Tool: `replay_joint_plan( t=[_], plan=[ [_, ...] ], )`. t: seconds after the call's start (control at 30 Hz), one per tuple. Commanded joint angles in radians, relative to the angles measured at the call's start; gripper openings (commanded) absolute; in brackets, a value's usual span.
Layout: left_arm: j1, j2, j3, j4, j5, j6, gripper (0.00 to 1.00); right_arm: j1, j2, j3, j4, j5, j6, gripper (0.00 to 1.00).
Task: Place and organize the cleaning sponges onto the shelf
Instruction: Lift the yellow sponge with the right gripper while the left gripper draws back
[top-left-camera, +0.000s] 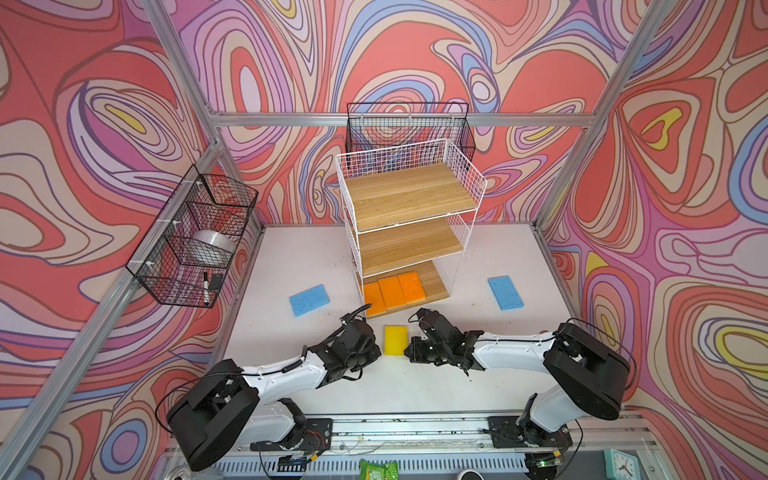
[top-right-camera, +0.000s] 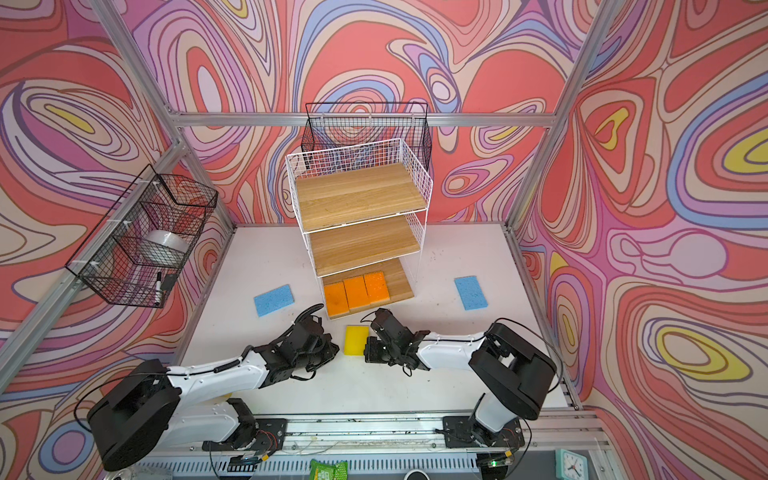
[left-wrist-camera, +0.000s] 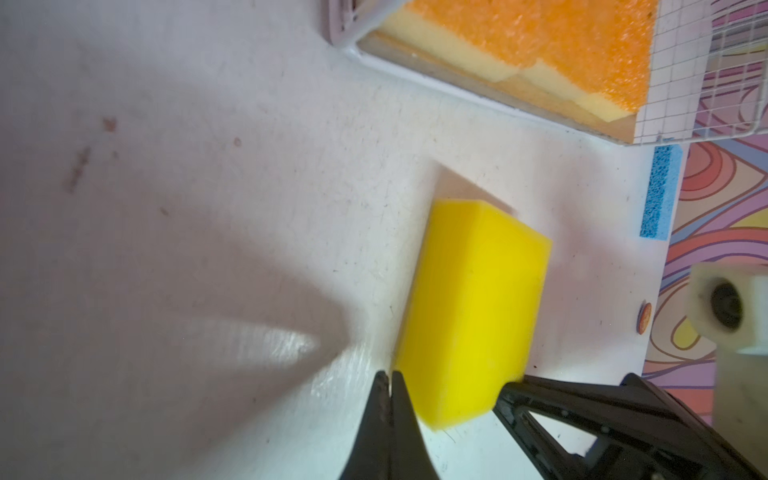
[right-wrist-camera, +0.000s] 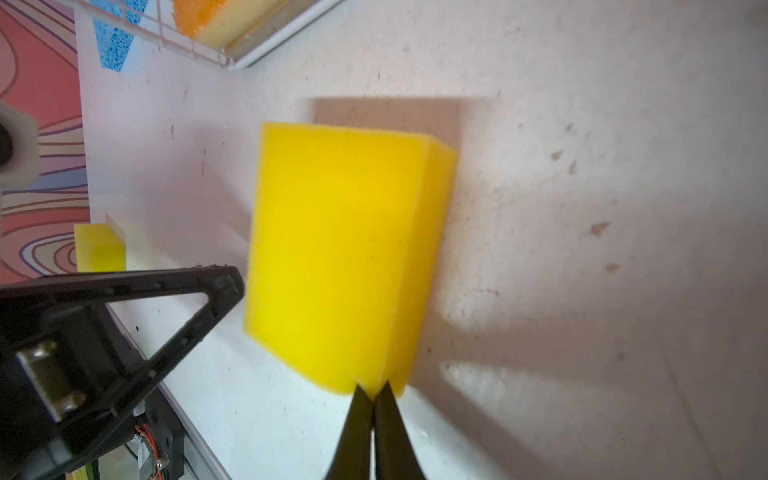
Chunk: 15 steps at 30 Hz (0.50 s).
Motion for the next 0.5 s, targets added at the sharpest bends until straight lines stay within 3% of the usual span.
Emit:
replay_joint_plan(
  t=[0.0, 0.07, 0.17, 0.47],
  plan=[
    [-0.005, -0.061, 0.032, -0.124, -0.046, 0.054, 0.26, 0.004, -0.066, 0.026, -0.065, 0.036, -0.039, 0.00],
    [-0.005, -0.112, 0.048, -0.185, -0.074, 0.076, 0.41, 0.004, -0.109, 0.024, -0.094, 0.050, -0.048, 0.00],
    [-0.005, -0.196, 0.053, -0.256, -0.119, 0.099, 0.53, 0.004, -0.173, 0.020, -0.132, 0.053, -0.066, 0.00],
    [0.002, -0.342, 0.074, -0.424, -0.187, 0.147, 0.56, 0.003, -0.348, 0.061, -0.288, 0.050, -0.173, 0.00]
  ],
)
